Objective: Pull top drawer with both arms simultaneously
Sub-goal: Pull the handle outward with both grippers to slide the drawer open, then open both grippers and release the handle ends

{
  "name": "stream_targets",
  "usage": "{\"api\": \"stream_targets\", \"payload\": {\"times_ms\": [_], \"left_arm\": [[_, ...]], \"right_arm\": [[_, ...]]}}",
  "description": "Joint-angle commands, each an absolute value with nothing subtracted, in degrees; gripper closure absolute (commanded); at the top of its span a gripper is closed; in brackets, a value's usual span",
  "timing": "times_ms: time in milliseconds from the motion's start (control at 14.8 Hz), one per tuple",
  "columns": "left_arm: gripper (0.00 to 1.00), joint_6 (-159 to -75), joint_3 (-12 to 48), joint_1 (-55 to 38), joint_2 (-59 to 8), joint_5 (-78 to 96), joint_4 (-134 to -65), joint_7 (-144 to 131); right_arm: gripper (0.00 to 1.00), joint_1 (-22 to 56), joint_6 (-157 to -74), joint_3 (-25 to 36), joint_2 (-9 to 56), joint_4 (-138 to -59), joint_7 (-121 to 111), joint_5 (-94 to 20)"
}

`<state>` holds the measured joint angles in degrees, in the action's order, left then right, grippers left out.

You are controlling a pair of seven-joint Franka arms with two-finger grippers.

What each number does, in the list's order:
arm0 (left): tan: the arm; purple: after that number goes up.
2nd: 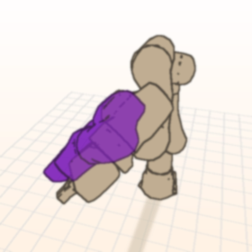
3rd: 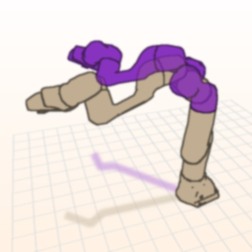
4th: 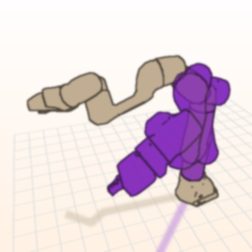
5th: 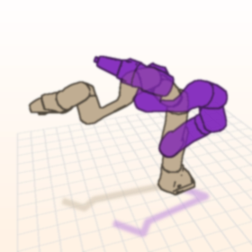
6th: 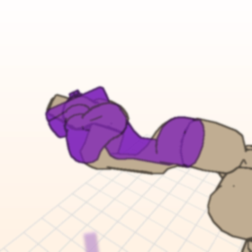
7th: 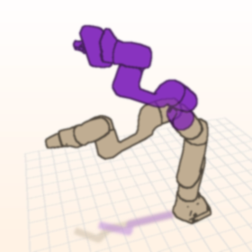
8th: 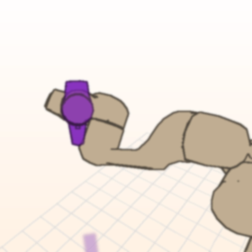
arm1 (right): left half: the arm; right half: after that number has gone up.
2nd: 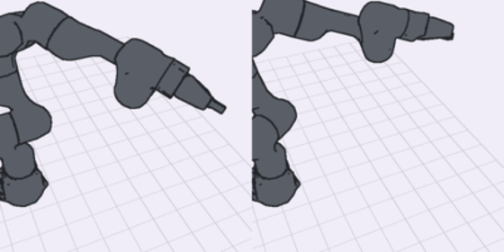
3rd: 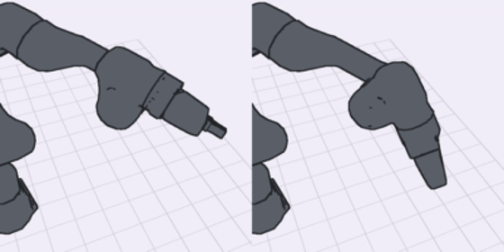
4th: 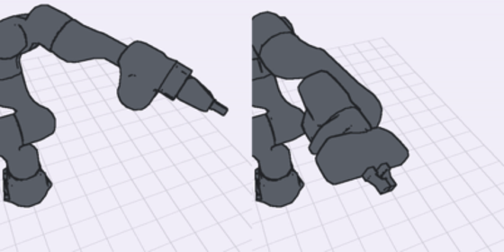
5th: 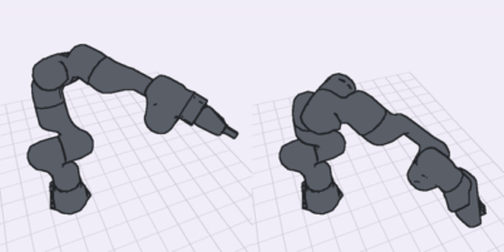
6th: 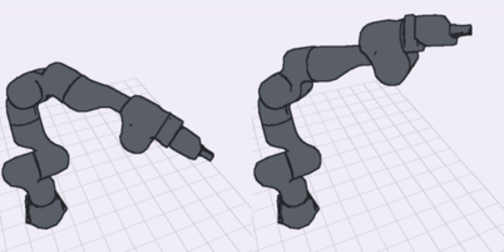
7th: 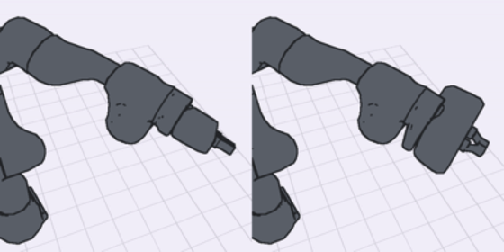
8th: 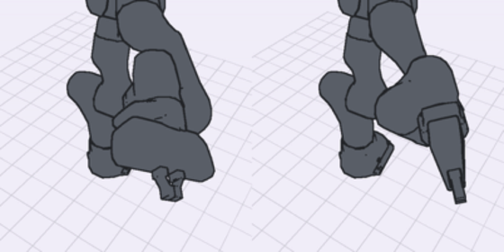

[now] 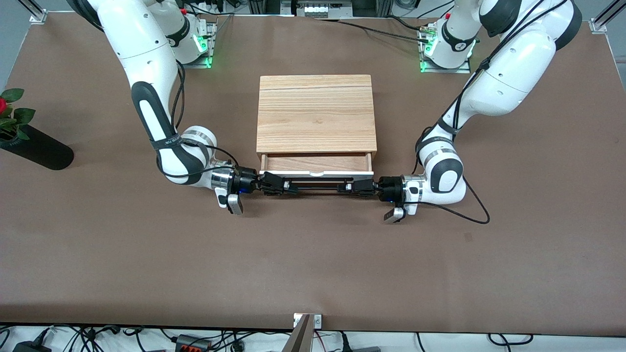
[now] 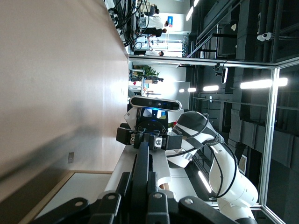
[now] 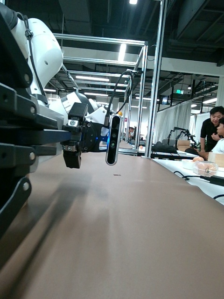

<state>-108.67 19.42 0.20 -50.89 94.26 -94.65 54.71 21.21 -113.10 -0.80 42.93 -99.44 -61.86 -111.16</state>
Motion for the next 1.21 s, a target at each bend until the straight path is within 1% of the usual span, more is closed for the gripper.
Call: {"api": "stream_targets", "payload": {"times_ms": [0,337,404,472,539,606,674,741,808,1010,1145], "left_arm": [[0.89,-111.0,17.4,1.6,-52.6,96.2,-90.8,54.9],[0.88,-111.1,15.6,1.1,-53.0,96.2,-89.3,55.5],[0.87,-111.0,15.6,1.1,-52.9,96.2,-89.3,55.9],[0.8,-111.0,15.6,1.1,-53.0,96.4,-89.3,56.0],[0.66,-111.0,15.6,1.1,-53.1,96.7,-89.3,55.9],[0.44,-111.0,15.7,1.1,-53.2,96.8,-89.3,55.4],[0.12,-111.0,15.7,1.1,-53.1,96.6,-88.9,55.4],[0.0,-111.0,15.6,1.1,-53.1,96.3,-88.2,56.0],[0.0,-110.9,15.7,1.1,-53.0,96.2,-88.1,55.8],[0.0,-110.7,15.7,1.5,-53.0,96.0,-87.9,55.3],[0.0,-110.4,15.6,1.8,-52.8,95.7,-86.2,55.2]], "right_arm": [[0.99,18.5,-112.6,-0.3,42.4,-97.8,-61.2,-110.2],[0.99,17.8,-112.7,-0.1,43.0,-97.3,-61.3,-108.8],[0.98,17.8,-112.7,-0.1,43.1,-97.2,-61.3,-108.6],[0.93,17.8,-112.6,0.1,43.1,-97.2,-61.3,-108.2],[0.86,17.8,-112.7,0.1,43.1,-97.2,-61.2,-108.2],[0.72,17.8,-112.7,0.1,43.0,-97.2,-61.3,-108.2],[0.43,17.8,-112.7,0.1,43.0,-97.2,-61.3,-108.2],[0.04,17.8,-112.8,0.1,43.0,-97.3,-61.2,-108.4],[0.0,17.8,-112.9,0.1,43.0,-97.4,-61.2,-108.5],[0.0,17.8,-113.0,0.1,43.0,-97.7,-61.2,-108.5],[0.0,17.7,-113.0,0.1,42.9,-97.7,-61.1,-108.5]]}}
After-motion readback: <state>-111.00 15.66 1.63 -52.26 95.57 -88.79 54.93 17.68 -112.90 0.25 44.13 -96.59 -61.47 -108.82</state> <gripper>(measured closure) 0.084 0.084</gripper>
